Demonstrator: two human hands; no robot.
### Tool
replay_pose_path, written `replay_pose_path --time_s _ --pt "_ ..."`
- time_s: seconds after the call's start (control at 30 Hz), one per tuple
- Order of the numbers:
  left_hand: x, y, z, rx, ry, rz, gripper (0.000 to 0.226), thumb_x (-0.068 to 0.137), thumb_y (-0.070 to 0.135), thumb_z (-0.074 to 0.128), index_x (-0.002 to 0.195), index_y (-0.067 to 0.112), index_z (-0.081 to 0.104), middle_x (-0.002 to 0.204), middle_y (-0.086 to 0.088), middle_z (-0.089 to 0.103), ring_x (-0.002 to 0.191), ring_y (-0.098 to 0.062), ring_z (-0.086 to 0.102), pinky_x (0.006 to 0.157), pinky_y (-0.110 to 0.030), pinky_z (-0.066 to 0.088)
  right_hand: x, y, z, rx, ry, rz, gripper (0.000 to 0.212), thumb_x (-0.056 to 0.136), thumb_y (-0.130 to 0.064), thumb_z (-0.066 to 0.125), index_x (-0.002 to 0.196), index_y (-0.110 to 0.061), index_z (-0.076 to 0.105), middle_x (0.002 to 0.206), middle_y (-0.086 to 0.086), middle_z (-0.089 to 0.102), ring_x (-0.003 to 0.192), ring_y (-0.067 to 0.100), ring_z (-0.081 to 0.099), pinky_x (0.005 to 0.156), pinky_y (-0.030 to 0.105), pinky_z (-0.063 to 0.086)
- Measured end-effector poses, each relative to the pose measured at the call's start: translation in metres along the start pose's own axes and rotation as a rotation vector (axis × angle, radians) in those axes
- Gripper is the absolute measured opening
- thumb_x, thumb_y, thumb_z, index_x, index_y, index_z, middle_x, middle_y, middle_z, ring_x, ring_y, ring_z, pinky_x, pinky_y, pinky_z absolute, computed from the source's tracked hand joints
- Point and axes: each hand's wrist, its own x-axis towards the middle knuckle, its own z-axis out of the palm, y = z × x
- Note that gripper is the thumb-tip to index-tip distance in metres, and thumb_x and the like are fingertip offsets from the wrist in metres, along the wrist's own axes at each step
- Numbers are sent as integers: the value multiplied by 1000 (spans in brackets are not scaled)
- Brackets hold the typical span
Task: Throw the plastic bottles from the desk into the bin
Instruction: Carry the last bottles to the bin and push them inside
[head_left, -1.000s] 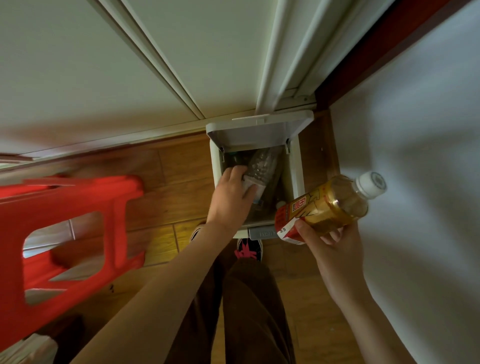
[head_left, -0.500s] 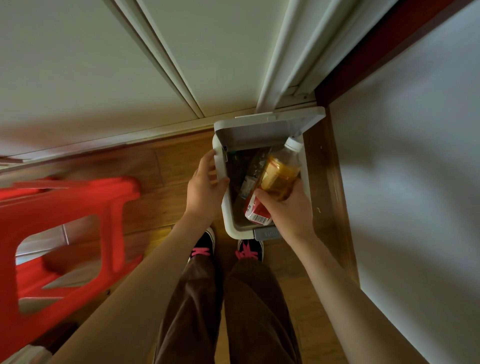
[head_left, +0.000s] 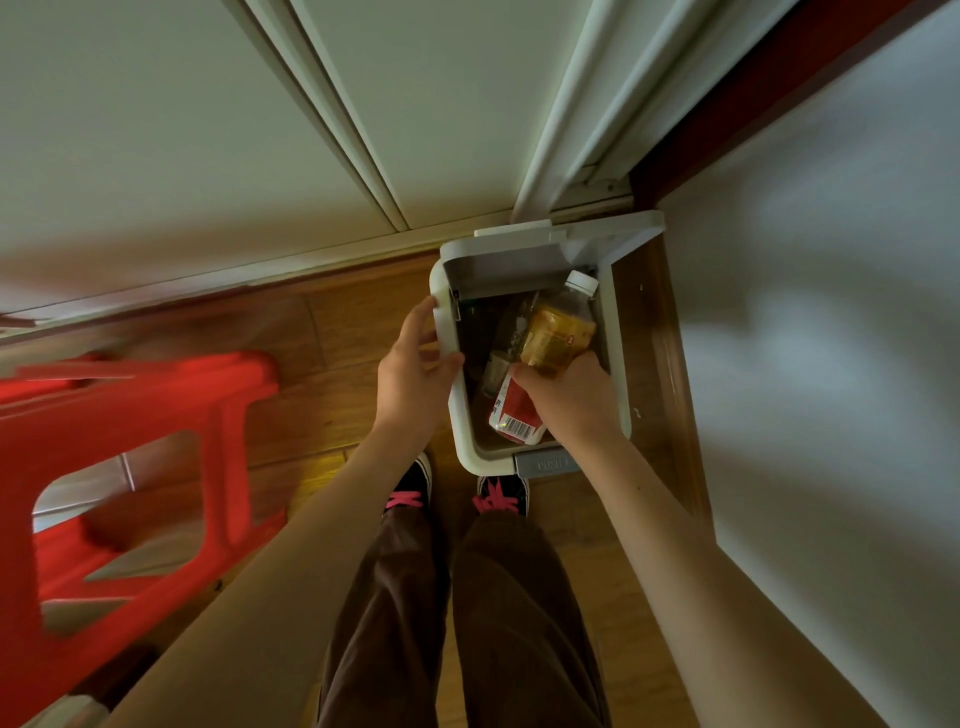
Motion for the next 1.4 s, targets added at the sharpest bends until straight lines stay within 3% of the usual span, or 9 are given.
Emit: replay_pose_path --time_s 0.1,0.57,0.63,0.73,0.8,1.03,1.13,1.27,1.4 --pt "1 0 -1 -10 -7 0 65 88 8 63 144 28 36 119 3 60 100 -12 60 82 -28 54 2 1 1 -55 58 3 72 78 -57 68 128 -9 46 112 6 68 92 21 71 77 37 61" --pt "1 -5 -2 -41 -11 -25 68 88 9 64 146 29 36 124 3 60 99 -7 60 70 -11 51 16 20 -2 158 -173 -17 62 87 -32 70 137 -9 42 124 5 60 107 16 58 78 22 46" --pt "2 -7 -2 -46 -17 -20 68 88 9 64 146 30 36 124 4 60 99 -7 61 69 -9 51 18 28 2 130 -147 -11 61 88 -30 69 138 -8 41 127 5 59 112 17 57 82 22 43" --pt "2 -8 -2 -58 -11 -10 67 87 9 64 145 30 38 123 5 61 99 -4 60 71 -11 51 23 31 7 91 -16 -42 56 89 -22 68 136 -5 43 125 10 63 114 24 62 59 4 39" --pt "3 -8 -1 -56 -13 -5 67 87 9 65 145 30 38 123 6 61 97 -2 60 70 -9 51 24 29 8 64 24 -48 55 88 -24 70 133 -4 46 123 11 65 113 25 63 63 4 40" --pt "2 -12 0 -44 -10 -5 67 89 10 64 146 30 36 127 2 60 99 -5 60 64 0 47 3 37 21 -77 241 -130 52 85 -44 69 117 -5 55 103 8 71 94 23 70 79 30 56" --pt "3 -11 -2 -39 -15 -10 67 89 10 64 146 30 36 125 3 62 100 -6 61 66 -4 50 -3 31 21 -75 276 -132 56 84 -43 70 121 -5 53 107 10 71 96 24 70 79 28 55" --pt "3 -11 -3 -39 -16 -9 67 88 10 65 146 30 37 125 2 62 102 -7 62 72 -12 50 -7 24 15 -187 224 -105 51 90 -42 63 119 -3 50 96 8 68 82 22 70 64 26 54" --pt "2 -10 -1 -38 -11 -13 67 87 10 65 146 29 38 125 3 62 103 -8 62 75 -14 51 -2 19 12 -421 151 -85 49 97 -51 45 99 -4 62 65 -4 54 51 10 51 42 18 32"
